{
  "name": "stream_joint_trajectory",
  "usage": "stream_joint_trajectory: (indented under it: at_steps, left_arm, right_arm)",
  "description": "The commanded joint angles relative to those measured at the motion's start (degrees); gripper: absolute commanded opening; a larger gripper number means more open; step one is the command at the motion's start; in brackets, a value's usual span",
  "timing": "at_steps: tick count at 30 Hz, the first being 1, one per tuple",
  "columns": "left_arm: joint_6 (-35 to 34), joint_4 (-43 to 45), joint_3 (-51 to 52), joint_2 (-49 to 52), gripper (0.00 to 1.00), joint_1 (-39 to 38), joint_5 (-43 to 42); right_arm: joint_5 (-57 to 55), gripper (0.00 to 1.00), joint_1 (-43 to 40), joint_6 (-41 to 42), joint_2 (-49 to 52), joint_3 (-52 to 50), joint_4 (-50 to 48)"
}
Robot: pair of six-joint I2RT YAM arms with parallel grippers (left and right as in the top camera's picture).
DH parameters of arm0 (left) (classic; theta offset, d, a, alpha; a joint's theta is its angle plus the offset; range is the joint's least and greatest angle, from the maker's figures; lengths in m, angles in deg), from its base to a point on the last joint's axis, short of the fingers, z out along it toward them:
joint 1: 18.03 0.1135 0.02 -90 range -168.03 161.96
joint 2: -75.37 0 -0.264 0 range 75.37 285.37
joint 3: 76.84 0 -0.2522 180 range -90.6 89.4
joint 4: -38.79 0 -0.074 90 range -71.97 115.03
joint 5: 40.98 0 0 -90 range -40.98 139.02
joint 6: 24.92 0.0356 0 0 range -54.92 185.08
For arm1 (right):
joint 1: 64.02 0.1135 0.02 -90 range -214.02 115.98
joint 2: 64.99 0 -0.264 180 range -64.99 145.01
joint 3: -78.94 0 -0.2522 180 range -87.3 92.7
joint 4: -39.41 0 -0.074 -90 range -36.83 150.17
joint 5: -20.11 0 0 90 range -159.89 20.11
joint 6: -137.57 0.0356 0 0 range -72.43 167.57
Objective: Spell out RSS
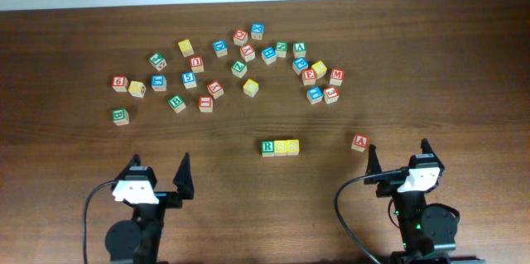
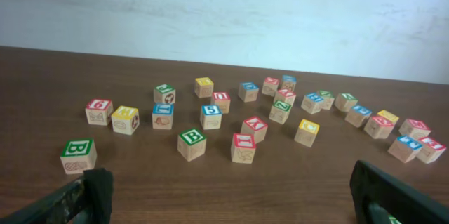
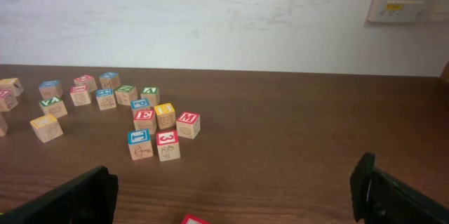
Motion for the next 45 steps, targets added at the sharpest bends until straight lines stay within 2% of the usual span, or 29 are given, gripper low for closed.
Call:
stream_joint_trajectory:
  at_steps: [1,3,5,6,9,18,21,27,45]
  left_arm:
    - [6.93,0.52,0.87,-0.61,0.99,0.33,0.85]
    - [7.15,2.32,1.44,-0.61,0.99,0.55,1.46]
    - [7.17,10.8,2.25,-0.61,0.99,0.44,0.83]
    - [7.17,11.1,2.25,-0.61,0.99,0.5,1.73]
    - [7.17,2.75,2.27,-0.61,0.99,0.55,5.84]
    - [7.98,2.54,2.25,-0.61,0.99,0.55,7.1]
    - [3.87,2.58,2.27,-0.61,0.99,0.55,8.28]
    - [6.58,2.54,2.27,-0.61,1.0,0.55,7.63]
    - [6.56,2.58,2.25,-0.59,0.99,0.55,7.17]
  right_arm:
    - [-0.66,0.98,0.26,0.31,-0.44,-0.46,0.17]
    - [-0.66,0.98,0.26,0.31,-0.44,-0.46,0.17]
    - [-0.66,0.98,0.26,0.31,-0.44,-0.46,0.17]
    - [-0.66,0.98,0.26,0.31,-0.44,-0.46,0.17]
    - [-0.66,0.98,0.26,0.31,-0.44,-0.46,0.17]
    - [-0.66,0.98,0.26,0.31,-0.44,-0.46,0.15]
    - [-0.66,0.98,0.26,0.28,-0.44,-0.46,0.15]
    - [-0.66,0.98,0.26,0.31,-0.44,-0.46,0.15]
    - [-0.66,0.98,0.26,0.31,-0.44,-0.46,0.15]
